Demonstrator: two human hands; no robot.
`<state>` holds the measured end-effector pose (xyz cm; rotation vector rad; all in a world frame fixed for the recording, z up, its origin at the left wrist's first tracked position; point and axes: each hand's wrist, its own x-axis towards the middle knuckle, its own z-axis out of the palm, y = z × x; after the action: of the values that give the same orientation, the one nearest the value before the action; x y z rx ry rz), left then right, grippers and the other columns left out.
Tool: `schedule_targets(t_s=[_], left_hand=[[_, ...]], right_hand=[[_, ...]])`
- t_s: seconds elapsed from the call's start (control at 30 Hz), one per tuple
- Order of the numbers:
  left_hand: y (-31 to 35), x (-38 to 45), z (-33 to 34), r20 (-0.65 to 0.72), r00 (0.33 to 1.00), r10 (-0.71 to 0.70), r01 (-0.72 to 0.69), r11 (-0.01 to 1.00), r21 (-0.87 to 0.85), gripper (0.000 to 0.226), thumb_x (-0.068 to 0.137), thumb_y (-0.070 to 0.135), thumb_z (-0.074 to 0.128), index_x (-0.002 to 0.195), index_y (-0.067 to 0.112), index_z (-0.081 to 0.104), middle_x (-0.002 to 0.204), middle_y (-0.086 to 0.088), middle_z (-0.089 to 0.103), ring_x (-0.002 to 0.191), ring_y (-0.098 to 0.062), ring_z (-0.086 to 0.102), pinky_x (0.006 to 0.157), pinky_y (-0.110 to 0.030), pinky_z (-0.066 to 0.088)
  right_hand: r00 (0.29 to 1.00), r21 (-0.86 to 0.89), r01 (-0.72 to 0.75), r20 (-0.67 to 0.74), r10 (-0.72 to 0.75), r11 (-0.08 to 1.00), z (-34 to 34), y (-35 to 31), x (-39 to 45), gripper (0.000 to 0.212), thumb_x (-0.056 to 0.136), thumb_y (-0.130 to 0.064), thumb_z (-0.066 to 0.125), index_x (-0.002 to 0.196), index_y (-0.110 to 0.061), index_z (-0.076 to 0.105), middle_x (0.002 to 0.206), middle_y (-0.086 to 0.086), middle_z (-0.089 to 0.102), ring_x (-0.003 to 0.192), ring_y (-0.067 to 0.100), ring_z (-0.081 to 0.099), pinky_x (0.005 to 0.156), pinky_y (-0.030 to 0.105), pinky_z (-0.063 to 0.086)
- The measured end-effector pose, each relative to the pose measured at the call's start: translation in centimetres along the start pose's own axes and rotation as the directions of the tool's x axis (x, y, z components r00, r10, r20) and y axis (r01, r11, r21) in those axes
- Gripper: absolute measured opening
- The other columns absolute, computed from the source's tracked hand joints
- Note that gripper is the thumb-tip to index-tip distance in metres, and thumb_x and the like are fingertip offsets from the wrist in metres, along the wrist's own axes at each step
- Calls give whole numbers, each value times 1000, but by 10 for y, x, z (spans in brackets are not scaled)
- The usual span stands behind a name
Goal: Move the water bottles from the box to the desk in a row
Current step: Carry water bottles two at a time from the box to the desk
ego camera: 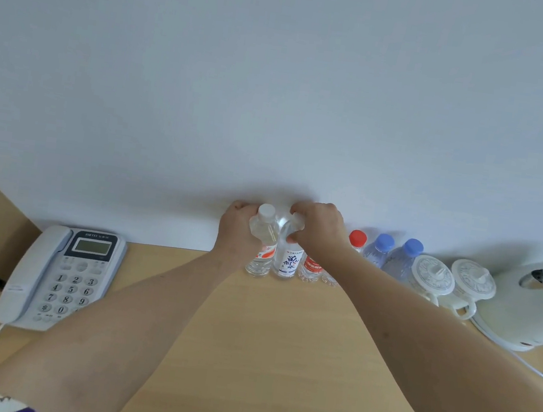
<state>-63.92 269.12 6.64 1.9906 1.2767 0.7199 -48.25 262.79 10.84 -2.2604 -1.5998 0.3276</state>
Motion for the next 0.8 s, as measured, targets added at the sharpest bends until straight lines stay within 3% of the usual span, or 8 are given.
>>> schedule_targets(t_s=[0.13, 0.3, 0.5, 0.67, 0.8], left_hand=[[-1, -5, -2, 52, 998, 18, -20, 999, 33, 61, 72, -5, 77, 128, 15, 64, 128, -7, 56, 110, -18, 53, 80, -9, 29], [5, -13, -12, 51, 997, 54, -59, 993, 99, 62, 72, 5, 80, 128, 21, 59, 127, -3, 53, 109, -23, 56, 79, -23, 36], [24, -13, -36, 63, 979, 193, -203, 943, 263, 62, 78, 20, 79, 136, 22, 56, 133, -4, 53, 127, -26, 43, 89, -31, 42], [55, -25, -28, 126, 917, 377, -394, 820, 415, 54, 86, 32, 73, 137, 23, 57, 140, -2, 50, 135, -25, 37, 104, -38, 34], [82, -44, 5, 222, 851, 476, -526, 773, 355, 50, 86, 30, 69, 135, 21, 60, 143, -4, 51, 137, -26, 37, 109, -38, 31]], right_hand=[[1000, -26, 13, 2, -13, 1000, 2, -3, -3, 54, 81, -19, 83, 131, -16, 63, 120, 7, 69, 114, 28, 59, 79, 27, 36], [1000, -52, 11, 21, -10, 999, -1, -4, -11, 57, 84, -16, 75, 138, -18, 57, 123, 6, 65, 118, 27, 57, 83, 28, 41], [999, -56, -40, -20, 39, 998, -21, -1, -28, 67, 81, -24, 80, 142, -21, 52, 118, 8, 63, 115, 27, 56, 80, 30, 42], [989, -83, -134, -68, 129, 987, -34, 11, -64, 59, 83, -29, 75, 138, -22, 55, 113, 6, 61, 116, 28, 52, 81, 34, 44], [964, -104, -254, -101, 244, 962, -43, 37, -114, 55, 84, -32, 72, 135, -21, 56, 119, 7, 61, 118, 31, 52, 89, 41, 49]])
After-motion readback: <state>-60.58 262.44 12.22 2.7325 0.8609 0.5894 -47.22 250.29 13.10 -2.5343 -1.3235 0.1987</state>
